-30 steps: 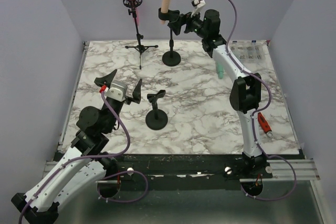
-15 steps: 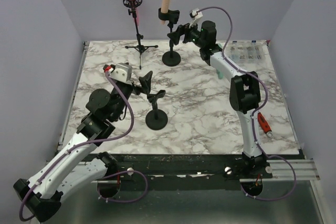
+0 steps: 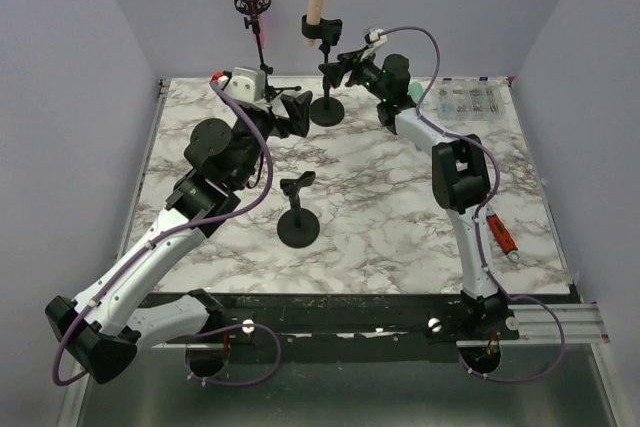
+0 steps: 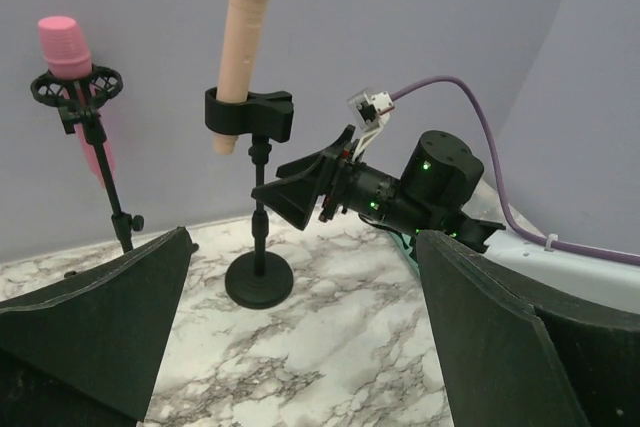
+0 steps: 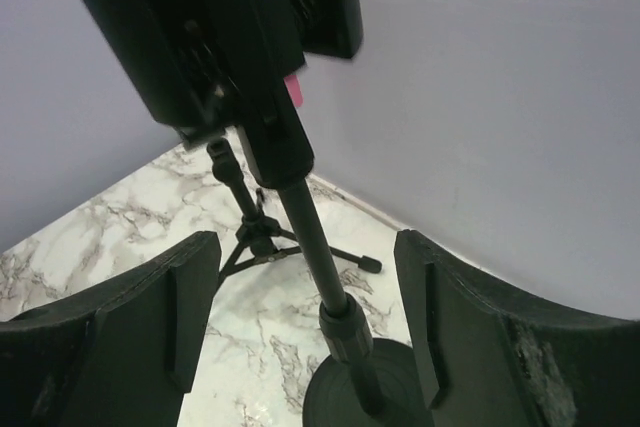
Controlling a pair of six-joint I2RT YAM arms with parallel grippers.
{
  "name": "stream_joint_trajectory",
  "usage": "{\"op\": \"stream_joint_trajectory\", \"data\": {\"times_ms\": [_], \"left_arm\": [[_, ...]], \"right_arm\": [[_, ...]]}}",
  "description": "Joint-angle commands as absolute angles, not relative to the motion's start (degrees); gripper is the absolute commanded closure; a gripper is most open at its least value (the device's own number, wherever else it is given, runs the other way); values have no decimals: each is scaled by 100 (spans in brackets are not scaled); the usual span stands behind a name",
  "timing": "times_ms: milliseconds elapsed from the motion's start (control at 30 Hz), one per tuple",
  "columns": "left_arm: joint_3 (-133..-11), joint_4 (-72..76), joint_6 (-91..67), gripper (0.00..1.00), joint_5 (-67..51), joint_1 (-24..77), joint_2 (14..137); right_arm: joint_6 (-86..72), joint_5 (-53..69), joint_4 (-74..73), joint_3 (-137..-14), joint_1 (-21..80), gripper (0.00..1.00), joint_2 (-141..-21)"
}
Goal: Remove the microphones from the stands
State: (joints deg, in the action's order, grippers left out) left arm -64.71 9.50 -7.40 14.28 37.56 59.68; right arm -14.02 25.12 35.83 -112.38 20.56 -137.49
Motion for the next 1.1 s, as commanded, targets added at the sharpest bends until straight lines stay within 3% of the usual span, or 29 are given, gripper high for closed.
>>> {"op": "stream_joint_trajectory", "data": {"times_ms": [0,233,433,667,900,1067], "left_arm": [[-6739,739,-932,2,1405,3717,5998],[-6631,282,-930,2,1465,3707,5407],[-6334,-369,-1140,2,1417,3701,4697],[-6154,-701,-1176,2,1374,3703,4110],[-6621,-948,-913,2,1126,3693,4539],[-7106,-1089,-1048,2,881,3535,5292]], "right_arm": [[-1519,2515,3991,-11452,2091,23,-14226],[-1547,2378,3981,-11865,2175,31,-14629],[-1539,2325,4064,-11806,2262,48,-14672],[-1262,2319,4017,-11561,2386,76,-14432],[-1027,2516,4237,-10496,2498,99,-13765],[-1103,3078,4436,-9596,2505,99,-13310]]}}
